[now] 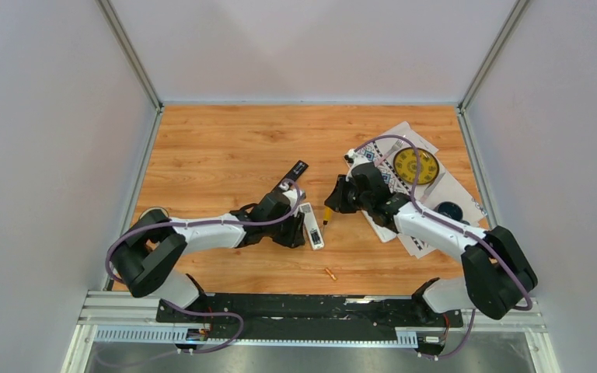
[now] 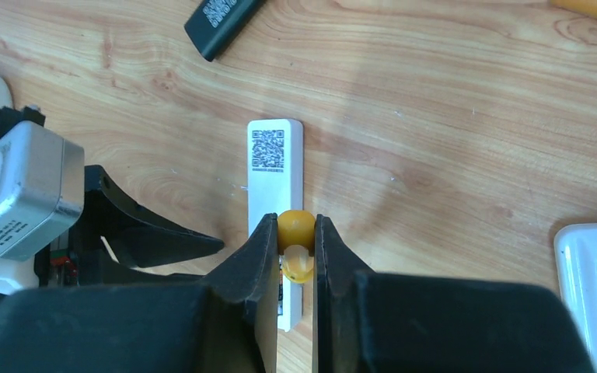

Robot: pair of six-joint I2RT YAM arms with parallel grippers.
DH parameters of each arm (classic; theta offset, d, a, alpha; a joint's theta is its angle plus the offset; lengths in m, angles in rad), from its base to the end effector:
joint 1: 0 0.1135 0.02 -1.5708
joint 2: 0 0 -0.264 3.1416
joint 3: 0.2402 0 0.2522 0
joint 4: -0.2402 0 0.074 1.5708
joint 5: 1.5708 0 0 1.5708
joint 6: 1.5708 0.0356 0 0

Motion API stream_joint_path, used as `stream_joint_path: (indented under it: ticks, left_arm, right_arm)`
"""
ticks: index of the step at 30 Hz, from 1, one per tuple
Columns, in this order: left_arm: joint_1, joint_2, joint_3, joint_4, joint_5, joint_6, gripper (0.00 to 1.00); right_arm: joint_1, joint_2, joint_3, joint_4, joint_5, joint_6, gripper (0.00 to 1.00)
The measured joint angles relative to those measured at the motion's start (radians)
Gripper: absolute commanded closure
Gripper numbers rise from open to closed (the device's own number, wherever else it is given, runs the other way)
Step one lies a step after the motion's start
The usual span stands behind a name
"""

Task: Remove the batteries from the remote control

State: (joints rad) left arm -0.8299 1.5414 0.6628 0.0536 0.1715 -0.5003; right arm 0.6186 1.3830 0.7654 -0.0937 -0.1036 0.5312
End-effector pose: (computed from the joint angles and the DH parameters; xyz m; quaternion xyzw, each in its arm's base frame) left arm 0.1904 -0.2172 0.1470 0.1830 0.9102 -0.2868 0.2364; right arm 0.2325 0.1700 0.2085 -0.0612 0.9060 0.2657 0.3236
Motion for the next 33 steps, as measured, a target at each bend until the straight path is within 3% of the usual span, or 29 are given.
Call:
stream_joint_path:
  ticks: [3, 8, 13, 21, 22, 25, 26, 28, 29, 31, 33]
  left_arm:
    - [0.000, -0.077, -0.026, -0.074, -0.022, 0.012, 0.37]
    - [0.000, -0.232, -0.048, -0.130, -0.027, 0.023, 0.30]
    - [0.005, -0.344, -0.048, -0.051, 0.041, 0.032, 0.29]
    - [0.021, -0.352, -0.048, 0.130, 0.220, 0.026, 0.33]
    - [0.021, -0.351, -0.048, 0.146, 0.237, 0.026, 0.35]
    - [0.022, -0.343, -0.040, 0.162, 0.277, 0.026, 0.54]
    - [0.022, -0.338, -0.036, 0.167, 0.295, 0.029, 0.71]
    - [0.022, -0.337, -0.034, 0.177, 0.327, 0.026, 0.93]
    - [0.021, -0.338, -0.032, 0.187, 0.342, 0.028, 1.00]
    - [0.018, -0.341, -0.032, 0.191, 0.362, 0.040, 1.00]
    - [0.021, -0.349, -0.032, 0.185, 0.367, 0.050, 1.00]
  right_arm:
    - [0.000, -0.042, 0.000, -0.010, 0.003, -0.003, 1.00]
    - [0.000, -0.163, 0.000, -0.020, 0.002, -0.024, 1.00]
    - [0.000, -0.266, -0.003, 0.016, -0.094, -0.039, 1.00]
    - [0.000, -0.362, -0.032, 0.115, -0.339, -0.050, 1.00]
    - [0.000, -0.366, -0.032, 0.121, -0.367, -0.055, 1.00]
    - [0.000, -0.368, -0.032, 0.129, -0.431, -0.066, 1.00]
    - [0.000, -0.368, -0.032, 0.131, -0.445, -0.068, 1.00]
    - [0.000, -0.368, -0.032, 0.138, -0.457, -0.083, 0.99]
    - [-0.001, -0.368, -0.032, 0.138, -0.458, -0.084, 0.94]
    - [-0.003, -0.369, -0.031, 0.138, -0.462, -0.080, 0.83]
    - [-0.004, -0.369, -0.029, 0.140, -0.459, -0.073, 0.64]
